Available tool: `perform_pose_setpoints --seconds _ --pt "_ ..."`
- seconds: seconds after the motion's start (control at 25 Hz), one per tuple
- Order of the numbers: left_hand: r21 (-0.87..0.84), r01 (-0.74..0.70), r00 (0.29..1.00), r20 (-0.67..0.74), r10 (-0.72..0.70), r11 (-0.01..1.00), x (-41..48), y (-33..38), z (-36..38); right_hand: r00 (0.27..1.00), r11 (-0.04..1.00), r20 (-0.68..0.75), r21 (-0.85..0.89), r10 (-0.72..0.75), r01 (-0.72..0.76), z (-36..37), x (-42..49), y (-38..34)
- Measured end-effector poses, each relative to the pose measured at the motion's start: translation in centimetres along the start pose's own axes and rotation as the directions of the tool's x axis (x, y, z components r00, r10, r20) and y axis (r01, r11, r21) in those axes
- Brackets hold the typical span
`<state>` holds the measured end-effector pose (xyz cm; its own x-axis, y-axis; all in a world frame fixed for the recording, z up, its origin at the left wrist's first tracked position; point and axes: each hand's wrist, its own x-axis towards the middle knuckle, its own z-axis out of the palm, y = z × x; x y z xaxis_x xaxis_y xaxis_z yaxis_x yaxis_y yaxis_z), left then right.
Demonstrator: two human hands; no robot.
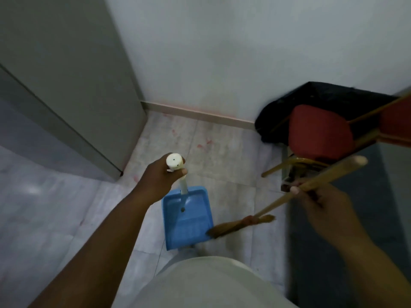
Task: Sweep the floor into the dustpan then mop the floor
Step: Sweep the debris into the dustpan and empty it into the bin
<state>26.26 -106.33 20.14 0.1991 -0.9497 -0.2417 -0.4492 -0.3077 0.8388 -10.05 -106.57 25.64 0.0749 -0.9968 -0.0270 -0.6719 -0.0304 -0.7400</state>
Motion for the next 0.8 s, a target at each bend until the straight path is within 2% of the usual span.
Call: perform_pose_setpoints --seconds 0.28,0.56,0.8 --pt "-0.004 -0.057 0.993 0.103 0.057 0.998 12.1 4.7 0.6 0.994 0.998 -0.108 -0.069 0.004 -0.011 -0.1 7.5 -1.1" --pt "0.055 -0.044 0.992 0.122 0.037 0.997 27.3 9.6 6.2 0.992 0.998 -0.119 -0.054 -0.027 0.021 -2.2 22.7 3.5" --pt "0.139 0.013 0.985 0.169 -0.037 0.99 38.4 14.1 12.5 0.999 0.996 0.019 -0.088 -0.032 0.033 -4.5 36.7 7.1"
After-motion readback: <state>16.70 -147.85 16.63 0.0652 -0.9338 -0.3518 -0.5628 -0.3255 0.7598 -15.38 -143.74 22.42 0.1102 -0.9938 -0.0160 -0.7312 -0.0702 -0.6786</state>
